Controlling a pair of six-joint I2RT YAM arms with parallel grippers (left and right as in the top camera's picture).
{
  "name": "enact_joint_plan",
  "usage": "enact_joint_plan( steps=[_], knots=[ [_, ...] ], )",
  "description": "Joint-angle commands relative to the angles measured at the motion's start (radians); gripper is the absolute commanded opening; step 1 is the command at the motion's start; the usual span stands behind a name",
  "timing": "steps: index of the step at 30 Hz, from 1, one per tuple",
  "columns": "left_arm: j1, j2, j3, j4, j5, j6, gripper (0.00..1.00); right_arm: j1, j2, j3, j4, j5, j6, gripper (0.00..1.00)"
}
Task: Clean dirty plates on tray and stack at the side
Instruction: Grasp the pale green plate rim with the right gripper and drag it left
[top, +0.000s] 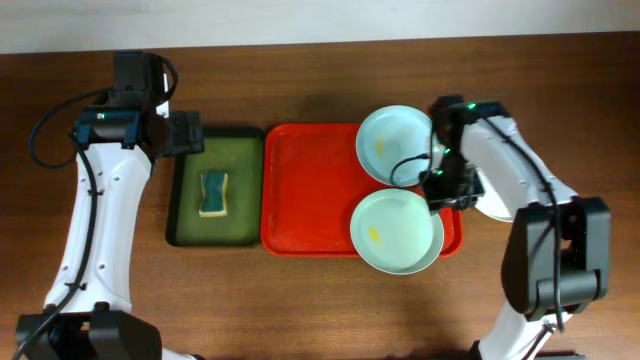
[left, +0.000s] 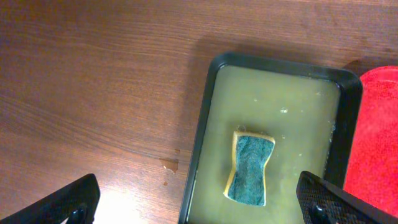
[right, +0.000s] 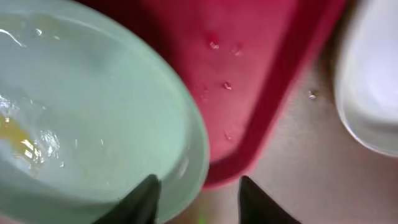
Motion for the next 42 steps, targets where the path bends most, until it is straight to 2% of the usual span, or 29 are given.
enact_joint_plan(
  steps=[1,2,7,15,17,20,22,23,30,34,40,42],
  knots=[
    [0.007,-0.014,0.019,0.0,-0.011,-0.006,0.99,0.025,-0.024,-0.059,0.063,0.034,-0.04,0.36],
    [0.007,-0.014,0.019,0.0,-0.011,-0.006,0.99,0.021,-0.024,-0.082,0.098,0.035,-0.04,0.33],
    [0.007,-0.014,0.019,0.0,-0.011,-0.006,1.0,0.02,-0.024,-0.135,0.202,0.057,-0.04,0.31],
    [0.007,-0.014,0.019,0.0,-0.011,-0.006,0.99,0.022,-0.024,-0.171,0.215,0.029,-0.035,0.04],
    [0.007,-0.014,0.019,0.0,-0.011,-0.006,0.99,0.022,-0.024,-0.171,0.216,-0.096,-0.035,0.04],
    [0.007,-0.014,0.019,0.0,-0.011,-0.006,0.99,0.024,-0.024,-0.171,0.221,-0.397,-0.035,0.04],
    [0.007,-0.014,0.019,0.0,-0.011,-0.006,0.99,0.032,-0.024,-0.171,0.232,-0.504,-0.025,0.04],
    [0.007,-0.014,0.019,0.0,-0.011,-0.006,0.99,0.042,-0.024,-0.171,0.244,-0.516,0.035,0.04],
    [0.007,-0.014,0.019,0.0,-0.011,-0.006,0.99,0.17,-0.024,-0.175,0.407,-0.509,0.393,0.04],
    [0.007,-0.014,0.019,0.0,-0.011,-0.006,0.99,0.259,-0.024,-0.175,0.464,-0.328,0.642,0.04],
    [0.007,-0.014,0.019,0.0,-0.011,-0.006,0.99,0.302,-0.024,-0.175,0.449,-0.093,0.68,0.04],
    [0.007,-0.014,0.019,0.0,-0.011,-0.006,0.99,0.302,-0.024,-0.175,0.468,-0.074,0.679,0.04]
  ],
)
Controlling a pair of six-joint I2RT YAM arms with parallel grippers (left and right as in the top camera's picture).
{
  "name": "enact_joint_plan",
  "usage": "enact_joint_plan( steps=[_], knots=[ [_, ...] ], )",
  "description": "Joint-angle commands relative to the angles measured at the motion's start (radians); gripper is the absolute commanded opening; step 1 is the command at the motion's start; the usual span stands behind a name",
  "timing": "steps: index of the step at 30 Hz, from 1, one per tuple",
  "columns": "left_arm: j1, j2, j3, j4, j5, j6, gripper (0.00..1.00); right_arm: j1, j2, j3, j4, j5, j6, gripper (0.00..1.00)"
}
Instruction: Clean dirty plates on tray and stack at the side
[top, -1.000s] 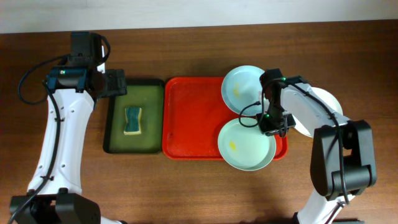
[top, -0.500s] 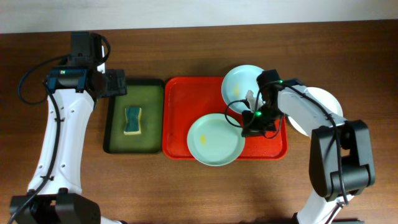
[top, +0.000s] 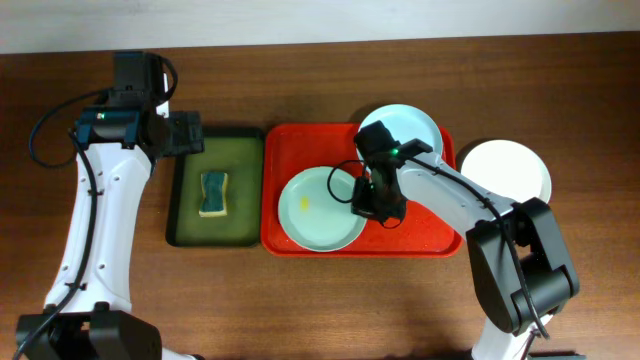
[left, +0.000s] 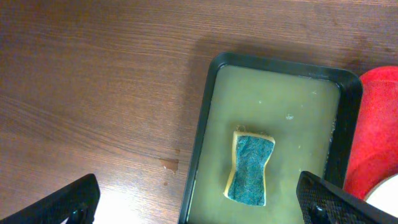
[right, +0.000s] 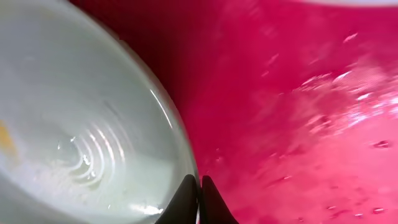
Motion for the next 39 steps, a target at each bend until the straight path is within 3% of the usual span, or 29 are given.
enact_joint_plan(
  steps=[1,3,4,10,11,12,13,18,24,28,35,39],
  knots=[
    [0.007,-0.014,0.019,0.001,-0.011,-0.006,0.99,0.003,-0.021,-0.006,0.025,0.094,0.027,0.04],
    [0.007,-0.014,0.019,0.001,-0.011,-0.006,0.99,0.003,-0.021,-0.006,0.027,0.094,0.026,0.08],
    [0.007,-0.014,0.019,0.001,-0.011,-0.006,1.0,0.003,-0.021,-0.006,0.027,0.094,0.011,0.18],
    [0.007,-0.014,0.019,0.001,-0.011,-0.006,0.99,-0.051,-0.026,0.093,-0.048,-0.072,-0.215,0.5],
    [0.007,-0.014,0.019,0.001,-0.011,-0.006,0.99,-0.063,-0.026,0.11,-0.079,-0.075,-0.222,0.59],
    [0.007,-0.014,0.019,0.001,-0.011,-0.006,1.0,-0.073,-0.026,0.113,-0.098,-0.076,-0.221,0.88],
    [0.007,-0.014,0.019,0.001,-0.011,-0.006,1.0,-0.08,-0.024,0.113,-0.109,-0.075,-0.222,0.99],
    [0.007,-0.014,0.019,0.001,-0.011,-0.006,0.99,-0.086,-0.023,0.112,-0.142,-0.075,-0.248,0.98],
    [0.007,-0.014,0.019,0.001,-0.011,-0.006,0.99,-0.066,-0.022,0.079,-0.156,-0.044,-0.248,0.59],
    [0.007,-0.014,0.019,0.001,-0.011,-0.006,0.99,-0.046,-0.021,0.074,-0.132,-0.019,-0.248,0.55],
    [0.007,-0.014,0.019,0.001,-0.011,-0.006,0.99,-0.027,-0.021,0.073,-0.083,-0.007,-0.248,0.27],
    [0.007,-0.014,0.019,0.001,-0.011,-0.006,0.99,-0.022,-0.021,0.052,-0.074,0.031,-0.243,0.25]
  ],
)
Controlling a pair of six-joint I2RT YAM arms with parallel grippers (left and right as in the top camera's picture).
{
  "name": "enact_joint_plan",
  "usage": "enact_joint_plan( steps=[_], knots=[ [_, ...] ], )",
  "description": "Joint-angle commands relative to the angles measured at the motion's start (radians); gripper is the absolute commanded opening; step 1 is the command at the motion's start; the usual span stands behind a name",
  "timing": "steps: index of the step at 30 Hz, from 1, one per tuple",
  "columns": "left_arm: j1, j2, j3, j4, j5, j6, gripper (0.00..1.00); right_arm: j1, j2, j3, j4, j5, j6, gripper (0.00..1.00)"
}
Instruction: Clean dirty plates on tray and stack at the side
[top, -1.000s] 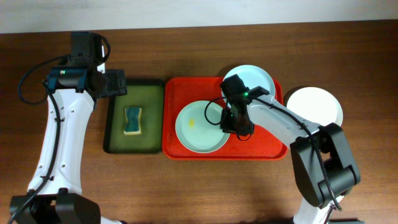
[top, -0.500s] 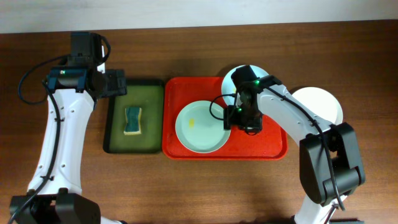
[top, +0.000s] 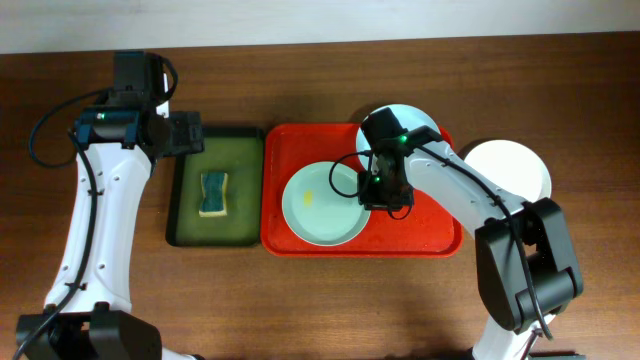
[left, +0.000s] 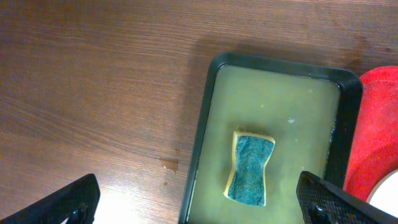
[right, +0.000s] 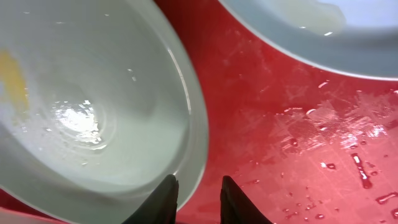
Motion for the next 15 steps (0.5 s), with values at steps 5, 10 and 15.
enact_joint_plan(
  steps=[5,10,15],
  knots=[
    [0.007,-0.014,0.019,0.001,-0.011,-0.006,0.99,0.014,-0.019,-0.076,0.093,0.051,0.004,0.22],
    [0.007,-0.014,0.019,0.001,-0.011,-0.006,0.99,0.014,-0.019,-0.089,0.154,0.051,0.003,0.04],
    [0.007,-0.014,0.019,0.001,-0.011,-0.006,0.99,0.014,-0.019,-0.089,0.154,0.051,0.003,0.11]
  ],
)
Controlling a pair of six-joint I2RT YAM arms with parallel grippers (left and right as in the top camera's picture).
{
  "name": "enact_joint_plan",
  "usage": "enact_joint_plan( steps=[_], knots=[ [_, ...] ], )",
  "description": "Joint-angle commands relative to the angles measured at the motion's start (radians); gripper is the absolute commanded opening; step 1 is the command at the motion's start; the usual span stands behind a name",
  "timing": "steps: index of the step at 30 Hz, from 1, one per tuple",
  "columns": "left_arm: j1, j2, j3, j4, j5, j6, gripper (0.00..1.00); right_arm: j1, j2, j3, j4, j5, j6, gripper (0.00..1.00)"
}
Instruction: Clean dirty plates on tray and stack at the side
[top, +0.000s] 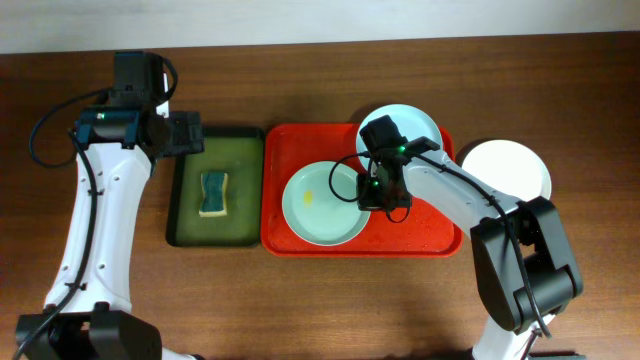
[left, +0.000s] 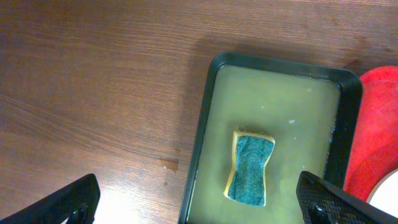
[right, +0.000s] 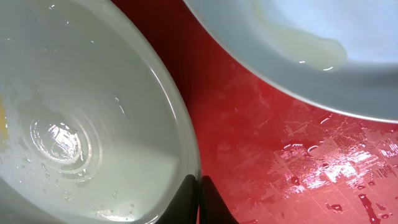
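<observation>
A pale green plate (top: 320, 205) with a yellow stain lies left of centre on the red tray (top: 420, 232). My right gripper (top: 378, 192) is shut on its right rim; in the right wrist view the fingertips (right: 198, 199) pinch the plate's edge (right: 180, 137) over the wet tray (right: 267, 162). A second pale plate (top: 405, 125) with a yellowish smear (right: 311, 46) lies at the tray's back right. My left gripper (top: 185, 133) hangs open (left: 199, 199) high above the blue-and-yellow sponge (left: 250, 168).
The sponge (top: 213, 193) floats in a black tray (top: 180, 215) of murky soapy water (left: 273, 99), left of the red tray. A white plate (top: 510, 170) sits on the wooden table (top: 300, 300) right of the red tray.
My right gripper's fingers, which stood apart on either side of the green plate's right rim, are now shut on that rim. The plate and the left arm have not moved.
My right gripper first straddled, open, the rim of the stained plate at the tray's front right corner. Then it was shut on the rim with the plate left of centre. Then it stood open at the rim, and now it grips it again.
</observation>
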Motion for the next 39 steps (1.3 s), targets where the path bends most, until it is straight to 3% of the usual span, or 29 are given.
enact_joint_plan(
  steps=[1,9,17,21,25,28,39],
  knots=[
    [0.007,-0.014,0.019,0.001,-0.011,-0.006,0.99,0.009,-0.019,-0.009,0.004,0.013,0.001,0.13],
    [0.007,-0.014,0.019,0.001,-0.011,-0.006,0.99,0.009,-0.019,-0.011,0.018,0.016,0.001,0.04],
    [0.007,-0.014,0.019,0.002,-0.01,-0.006,0.99,0.009,-0.016,-0.011,0.022,0.043,0.0,0.1],
    [0.007,0.002,0.018,-0.074,0.148,-0.006,0.99,0.009,0.006,-0.015,0.038,0.039,0.001,0.04],
    [0.007,0.043,-0.014,-0.134,0.184,-0.006,1.0,0.009,0.006,-0.015,0.043,0.038,0.001,0.05],
    [0.007,0.057,-0.055,-0.122,0.2,-0.006,1.0,0.009,0.007,-0.018,0.043,0.038,0.001,0.11],
    [0.007,0.092,-0.069,-0.119,0.2,-0.005,0.97,0.009,0.015,-0.037,0.067,0.031,0.001,0.04]
  ],
)
